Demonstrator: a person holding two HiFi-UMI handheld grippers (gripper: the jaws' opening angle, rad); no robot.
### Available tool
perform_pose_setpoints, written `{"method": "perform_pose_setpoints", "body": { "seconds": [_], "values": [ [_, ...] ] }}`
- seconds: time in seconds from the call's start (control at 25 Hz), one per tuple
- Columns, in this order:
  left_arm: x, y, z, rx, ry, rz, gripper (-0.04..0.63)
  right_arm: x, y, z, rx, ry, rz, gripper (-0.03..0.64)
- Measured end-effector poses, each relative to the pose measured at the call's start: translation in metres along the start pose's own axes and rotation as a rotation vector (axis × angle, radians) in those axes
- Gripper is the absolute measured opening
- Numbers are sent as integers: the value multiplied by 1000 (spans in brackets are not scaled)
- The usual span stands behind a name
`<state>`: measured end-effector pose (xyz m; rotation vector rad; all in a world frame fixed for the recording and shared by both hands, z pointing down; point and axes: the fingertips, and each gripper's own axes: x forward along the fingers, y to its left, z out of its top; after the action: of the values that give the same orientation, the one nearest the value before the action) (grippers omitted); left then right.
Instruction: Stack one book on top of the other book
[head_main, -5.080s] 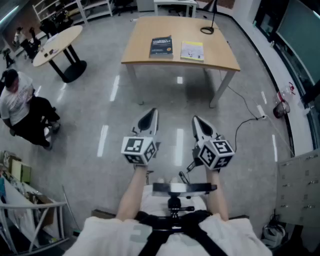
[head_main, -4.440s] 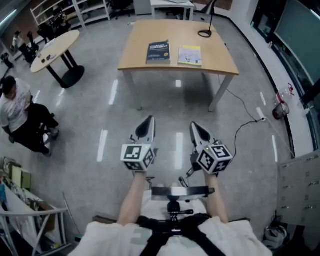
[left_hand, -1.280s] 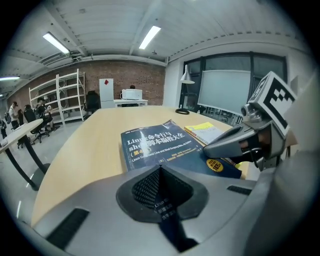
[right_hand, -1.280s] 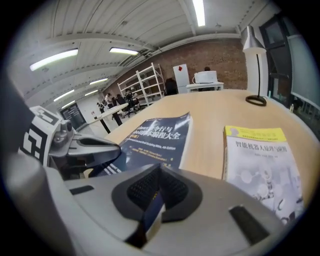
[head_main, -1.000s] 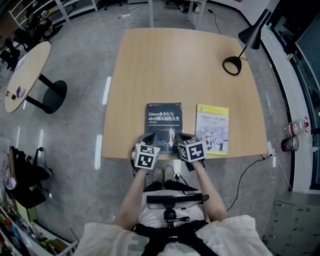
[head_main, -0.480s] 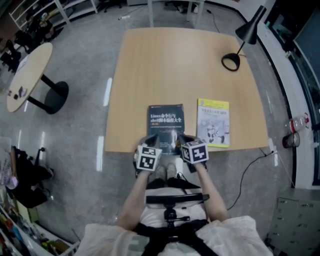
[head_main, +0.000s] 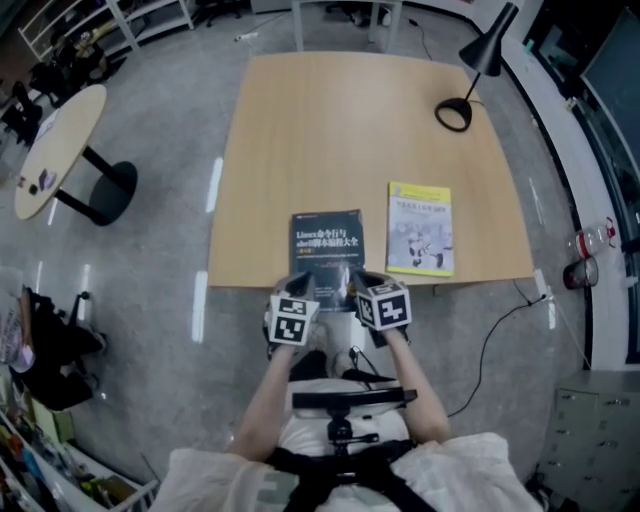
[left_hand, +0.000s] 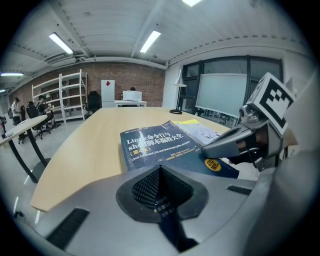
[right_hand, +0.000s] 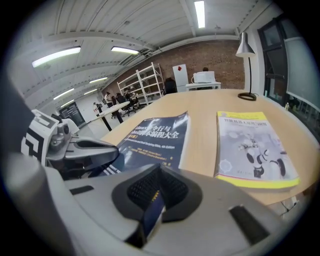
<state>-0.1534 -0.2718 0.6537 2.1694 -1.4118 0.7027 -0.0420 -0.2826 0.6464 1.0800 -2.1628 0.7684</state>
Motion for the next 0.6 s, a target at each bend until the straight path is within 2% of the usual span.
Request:
{"method": "perform_pose_setpoints", "body": {
  "seconds": [0.28, 0.48, 0.6],
  "values": [
    [-8, -2, -4, 18, -9, 11, 9, -8, 6, -6, 0, -14, 5, 0],
    [-9, -7, -5, -38, -27, -42, 9, -11, 3, -9, 32, -34, 35, 2],
    [-21, 3, 2, -72, -85, 2, 9, -17, 7, -2, 14, -53, 26, 2]
  ]
}}
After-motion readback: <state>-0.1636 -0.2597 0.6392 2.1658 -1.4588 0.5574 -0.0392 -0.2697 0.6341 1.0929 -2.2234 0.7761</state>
